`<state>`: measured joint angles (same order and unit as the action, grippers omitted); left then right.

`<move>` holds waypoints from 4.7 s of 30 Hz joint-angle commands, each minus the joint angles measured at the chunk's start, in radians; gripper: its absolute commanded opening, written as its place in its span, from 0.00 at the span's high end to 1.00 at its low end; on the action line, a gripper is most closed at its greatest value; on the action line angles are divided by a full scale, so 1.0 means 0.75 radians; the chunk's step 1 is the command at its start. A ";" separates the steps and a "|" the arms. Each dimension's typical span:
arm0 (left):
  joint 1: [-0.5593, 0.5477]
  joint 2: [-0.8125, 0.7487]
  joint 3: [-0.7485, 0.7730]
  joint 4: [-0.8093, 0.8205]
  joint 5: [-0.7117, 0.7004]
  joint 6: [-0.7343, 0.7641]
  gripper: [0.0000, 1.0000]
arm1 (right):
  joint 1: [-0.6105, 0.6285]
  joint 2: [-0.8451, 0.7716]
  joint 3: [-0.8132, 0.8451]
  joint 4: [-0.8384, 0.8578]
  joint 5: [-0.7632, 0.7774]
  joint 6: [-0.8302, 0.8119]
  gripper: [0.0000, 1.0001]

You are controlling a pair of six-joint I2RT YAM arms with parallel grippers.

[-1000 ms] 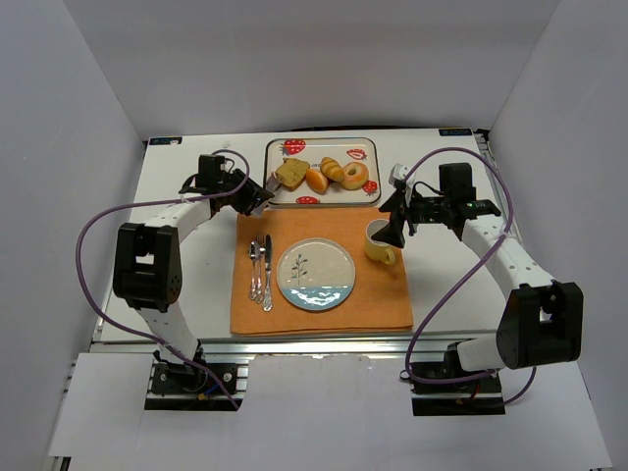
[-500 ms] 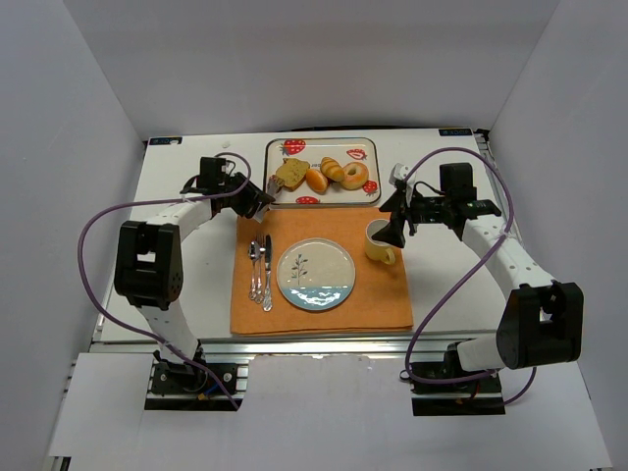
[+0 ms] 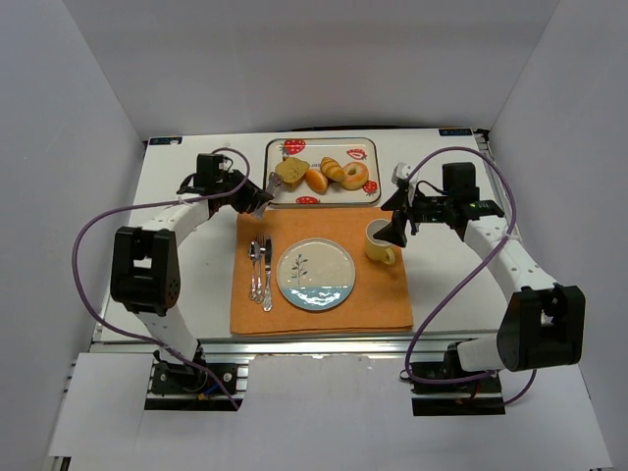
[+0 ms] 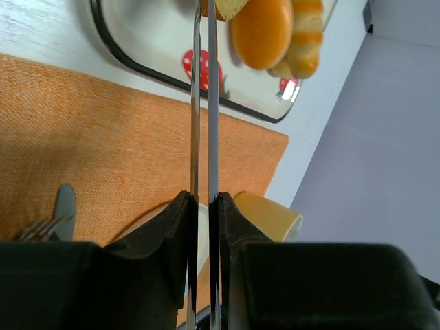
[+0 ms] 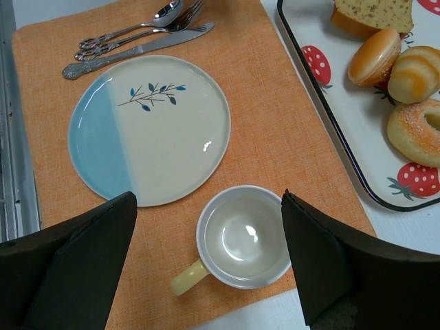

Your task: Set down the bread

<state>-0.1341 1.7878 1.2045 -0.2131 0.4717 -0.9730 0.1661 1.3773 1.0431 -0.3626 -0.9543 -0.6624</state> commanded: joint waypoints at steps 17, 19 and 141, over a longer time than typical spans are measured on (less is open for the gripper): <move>-0.115 -0.978 -0.473 -0.327 0.116 -0.052 1.00 | -0.025 -0.028 0.047 -0.022 -0.071 -0.056 0.11; -0.158 -1.115 -0.526 -0.348 0.109 -0.118 1.00 | -0.025 -0.020 0.057 -0.030 -0.071 -0.066 0.11; -0.226 0.163 0.358 -0.164 0.015 0.076 0.43 | -0.048 -0.030 -0.014 0.031 -0.098 -0.037 0.11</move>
<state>-0.3031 1.9400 1.4525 -0.3653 0.4416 -0.9073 0.1368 1.3602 1.0180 -0.3561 -1.0023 -0.6876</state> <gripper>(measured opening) 0.566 0.895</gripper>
